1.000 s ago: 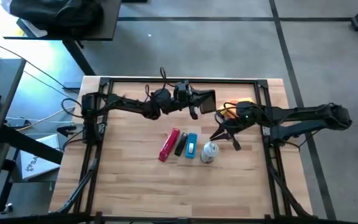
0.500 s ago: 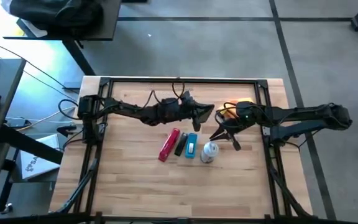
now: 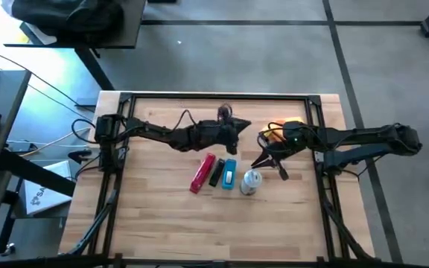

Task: Apply microfiber cloth
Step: Spray the black cellphone using the white spray bottle

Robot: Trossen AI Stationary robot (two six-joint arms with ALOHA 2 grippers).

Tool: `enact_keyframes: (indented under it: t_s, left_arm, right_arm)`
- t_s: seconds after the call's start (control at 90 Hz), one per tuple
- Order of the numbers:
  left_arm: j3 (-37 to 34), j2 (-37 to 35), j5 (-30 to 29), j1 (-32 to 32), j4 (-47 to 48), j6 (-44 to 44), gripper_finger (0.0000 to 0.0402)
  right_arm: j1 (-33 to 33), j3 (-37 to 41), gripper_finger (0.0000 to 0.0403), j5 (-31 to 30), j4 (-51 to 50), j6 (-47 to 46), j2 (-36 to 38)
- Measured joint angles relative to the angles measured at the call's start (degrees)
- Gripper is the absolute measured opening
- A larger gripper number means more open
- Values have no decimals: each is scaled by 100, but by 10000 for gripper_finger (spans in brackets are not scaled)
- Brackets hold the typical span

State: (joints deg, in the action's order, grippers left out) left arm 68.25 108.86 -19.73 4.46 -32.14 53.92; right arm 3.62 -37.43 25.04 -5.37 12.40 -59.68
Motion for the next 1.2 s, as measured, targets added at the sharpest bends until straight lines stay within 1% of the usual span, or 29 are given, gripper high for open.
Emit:
enact_keyframes:
  t_s: [0.1, 0.167, 0.311, 0.411, 0.544, 0.678, 0.789, 0.967, 1.2]
  left_arm:
    - [0, 0, 289, -11, 215, 1041, 10]
    - [0, 31, 257, -8, 353, 1693, 10]
    - [-2, 224, 299, -5, 238, 3282, 10]
    - [-2, 356, 466, -15, 135, 4048, 10]
    - [-7, 483, 428, -107, -168, 5000, 10]
    - [-6, 490, 741, -213, -320, 5697, 10]
    - [-7, 498, 859, -252, -393, 6202, 10]
    - [-7, 498, 656, -228, -427, 7245, 10]
    - [-7, 498, 631, -311, -512, 7821, 10]
  right_arm:
    - [-2, 0, 0, 0, 3, -105, 11]
    - [0, 0, 0, 0, 7, -142, 11]
    - [-2, 22, 0, -12, 206, -117, 149]
    - [-2, 31, 0, -65, 387, 2, 392]
    - [-2, 22, 0, -251, 292, 24, 714]
    - [-2, 13, 0, -247, 350, 28, 848]
    - [-12, 11, 0, -246, 373, 23, 694]
    - [-152, 11, 0, -246, 412, 11, 288]
    - [-190, 9, 0, -237, 333, 56, 267]
